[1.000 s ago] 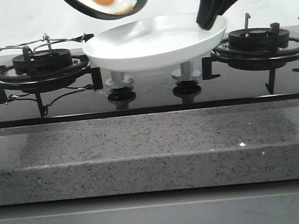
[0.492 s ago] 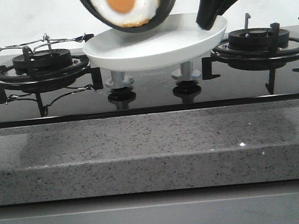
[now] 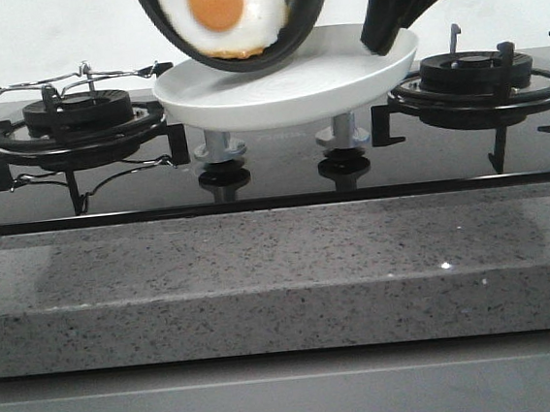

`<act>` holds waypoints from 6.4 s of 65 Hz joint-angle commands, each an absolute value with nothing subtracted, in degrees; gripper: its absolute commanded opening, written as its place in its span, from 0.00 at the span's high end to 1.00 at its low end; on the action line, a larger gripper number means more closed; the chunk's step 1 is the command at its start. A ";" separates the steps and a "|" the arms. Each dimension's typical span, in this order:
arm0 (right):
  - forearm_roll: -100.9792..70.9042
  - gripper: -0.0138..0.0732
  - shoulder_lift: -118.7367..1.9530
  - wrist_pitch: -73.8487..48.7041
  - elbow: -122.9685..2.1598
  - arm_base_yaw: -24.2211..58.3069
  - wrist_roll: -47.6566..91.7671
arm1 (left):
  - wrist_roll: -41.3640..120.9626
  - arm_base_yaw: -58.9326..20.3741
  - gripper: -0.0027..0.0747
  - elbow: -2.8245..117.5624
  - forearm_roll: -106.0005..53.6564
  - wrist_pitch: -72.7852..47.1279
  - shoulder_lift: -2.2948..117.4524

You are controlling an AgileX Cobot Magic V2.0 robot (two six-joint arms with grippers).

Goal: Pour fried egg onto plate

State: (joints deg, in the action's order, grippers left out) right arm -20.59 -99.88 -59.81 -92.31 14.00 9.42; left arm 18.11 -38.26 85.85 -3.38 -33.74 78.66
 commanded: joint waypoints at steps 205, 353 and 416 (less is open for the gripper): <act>-22.64 0.91 -96.65 -57.71 -93.69 14.03 10.12 | 37.01 19.19 0.25 71.91 -96.81 -56.51 102.68; -22.64 0.91 -96.65 -57.71 -93.69 14.03 10.12 | 23.12 -5.07 0.99 45.20 -15.36 -21.92 49.22; -22.64 0.91 -96.65 -57.71 -93.69 14.03 10.12 | 21.42 -4.94 0.99 27.19 -15.62 -16.57 15.18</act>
State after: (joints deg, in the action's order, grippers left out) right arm -20.45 -99.88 -59.86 -92.08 14.00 9.86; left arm 22.08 -4.68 25.69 -14.65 -21.47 14.76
